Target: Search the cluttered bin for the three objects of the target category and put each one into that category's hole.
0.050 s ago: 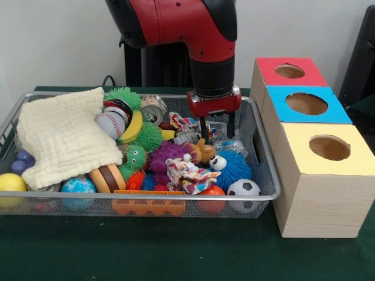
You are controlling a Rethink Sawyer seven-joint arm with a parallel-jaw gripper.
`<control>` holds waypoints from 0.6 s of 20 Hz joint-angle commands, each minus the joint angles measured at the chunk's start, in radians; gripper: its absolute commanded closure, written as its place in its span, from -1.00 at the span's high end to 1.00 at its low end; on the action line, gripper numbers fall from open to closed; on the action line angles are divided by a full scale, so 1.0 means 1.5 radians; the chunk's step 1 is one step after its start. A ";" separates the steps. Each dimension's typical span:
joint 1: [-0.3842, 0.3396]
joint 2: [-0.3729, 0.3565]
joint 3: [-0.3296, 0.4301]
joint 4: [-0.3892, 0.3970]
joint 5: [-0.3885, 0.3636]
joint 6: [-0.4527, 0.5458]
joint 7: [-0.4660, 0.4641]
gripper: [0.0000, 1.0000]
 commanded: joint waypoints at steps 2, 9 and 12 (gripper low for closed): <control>0.038 0.097 -0.055 -0.048 -0.048 -0.113 0.079 1.00; 0.055 0.125 -0.081 -0.058 -0.028 -0.169 0.078 1.00; 0.054 0.130 -0.081 -0.057 -0.019 -0.184 0.078 1.00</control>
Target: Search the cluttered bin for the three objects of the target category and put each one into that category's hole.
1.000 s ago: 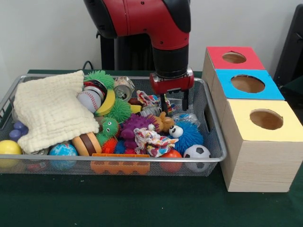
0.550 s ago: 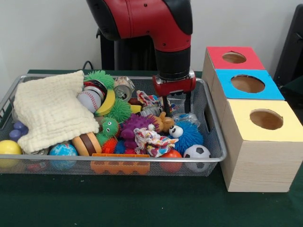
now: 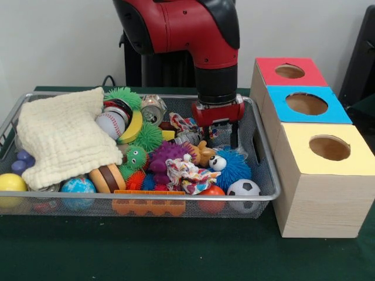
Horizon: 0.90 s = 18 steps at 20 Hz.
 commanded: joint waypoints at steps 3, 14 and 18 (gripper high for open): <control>0.008 0.094 -0.027 -0.054 -0.012 -0.049 0.078 1.00; -0.015 0.092 -0.005 -0.045 -0.006 -0.048 0.075 -1.00; -0.014 0.091 -0.007 -0.043 -0.004 -0.048 0.077 -1.00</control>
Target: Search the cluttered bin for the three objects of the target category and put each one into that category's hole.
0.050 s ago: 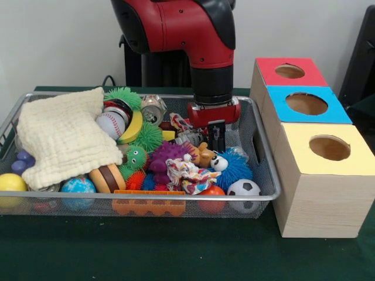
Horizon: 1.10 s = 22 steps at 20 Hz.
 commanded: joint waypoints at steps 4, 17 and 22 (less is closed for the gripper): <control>-0.020 0.086 0.013 -0.039 -0.005 -0.010 0.079 -1.00; -0.018 0.017 0.015 0.014 0.014 0.055 0.079 -1.00; -0.013 -0.048 0.022 0.047 0.029 0.115 0.069 -1.00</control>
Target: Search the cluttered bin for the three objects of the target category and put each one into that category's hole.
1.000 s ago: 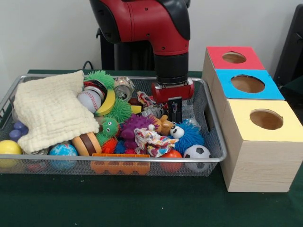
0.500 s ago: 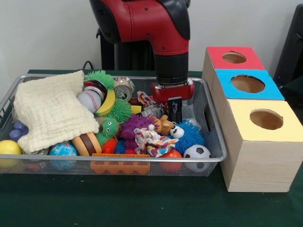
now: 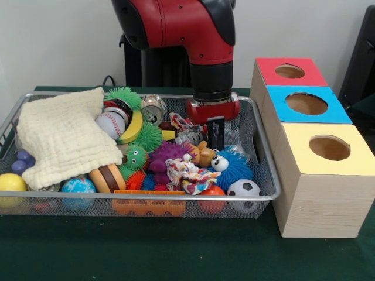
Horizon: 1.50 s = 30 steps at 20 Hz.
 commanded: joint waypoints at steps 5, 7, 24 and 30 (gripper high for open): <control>-0.013 -0.064 0.030 0.048 0.040 0.145 0.063 -1.00; -0.022 -0.077 0.041 0.058 0.045 0.164 0.058 -1.00; -0.019 -0.104 0.039 0.086 0.048 0.137 0.087 1.00; -0.032 -0.098 0.050 0.087 0.045 0.132 0.082 1.00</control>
